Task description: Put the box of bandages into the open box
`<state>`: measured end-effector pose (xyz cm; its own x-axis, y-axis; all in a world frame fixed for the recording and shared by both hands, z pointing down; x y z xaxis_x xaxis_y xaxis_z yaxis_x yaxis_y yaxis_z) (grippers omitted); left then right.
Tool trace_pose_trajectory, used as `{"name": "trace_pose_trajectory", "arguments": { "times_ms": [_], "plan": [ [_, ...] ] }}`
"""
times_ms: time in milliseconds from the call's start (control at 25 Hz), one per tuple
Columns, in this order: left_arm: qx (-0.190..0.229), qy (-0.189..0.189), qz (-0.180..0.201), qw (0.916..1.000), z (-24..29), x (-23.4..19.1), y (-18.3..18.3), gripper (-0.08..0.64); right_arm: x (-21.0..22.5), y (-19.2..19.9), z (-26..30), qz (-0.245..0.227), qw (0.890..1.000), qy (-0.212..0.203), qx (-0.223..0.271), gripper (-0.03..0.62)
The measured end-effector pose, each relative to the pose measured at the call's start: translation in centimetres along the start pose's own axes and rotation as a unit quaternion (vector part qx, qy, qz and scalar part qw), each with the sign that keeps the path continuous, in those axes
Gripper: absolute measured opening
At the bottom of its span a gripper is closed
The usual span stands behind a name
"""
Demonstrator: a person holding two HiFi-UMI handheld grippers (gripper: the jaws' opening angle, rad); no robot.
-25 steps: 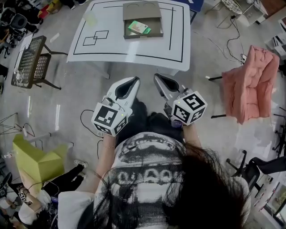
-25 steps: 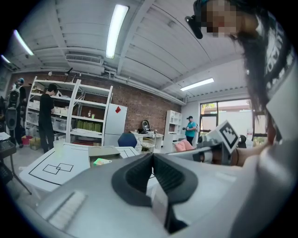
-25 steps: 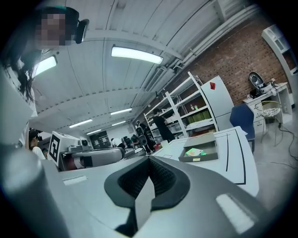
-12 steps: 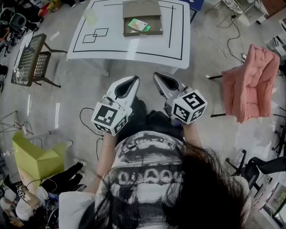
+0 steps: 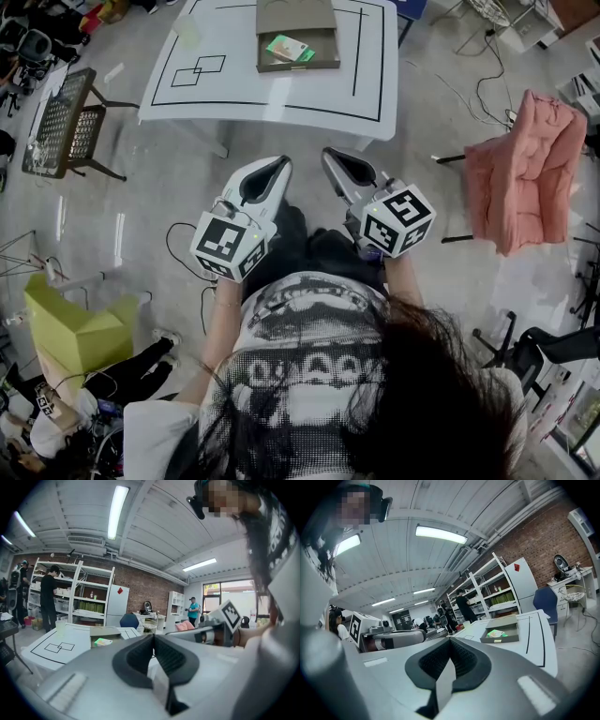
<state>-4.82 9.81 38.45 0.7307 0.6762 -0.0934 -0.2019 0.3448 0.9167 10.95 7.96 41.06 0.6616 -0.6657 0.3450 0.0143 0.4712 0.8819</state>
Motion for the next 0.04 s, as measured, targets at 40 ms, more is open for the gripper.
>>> {"name": "trace_pose_trajectory", "arguments": {
  "times_ms": [40],
  "plan": [
    [0.0, -0.001, 0.0, 1.0, 0.0, 0.0, 0.03, 0.0, 0.01, 0.01, -0.01, 0.0, 1.0, 0.0, 0.0, -0.006]
  ]
}}
Point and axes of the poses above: the fingertips, and each gripper's own axes: z forward along the fingers, x to its right, y out of its underside, the point moved 7 cm from there along -z, backward along the fingers, and after that the axes turned 11 degrees about -x, right-handed, at the moved point
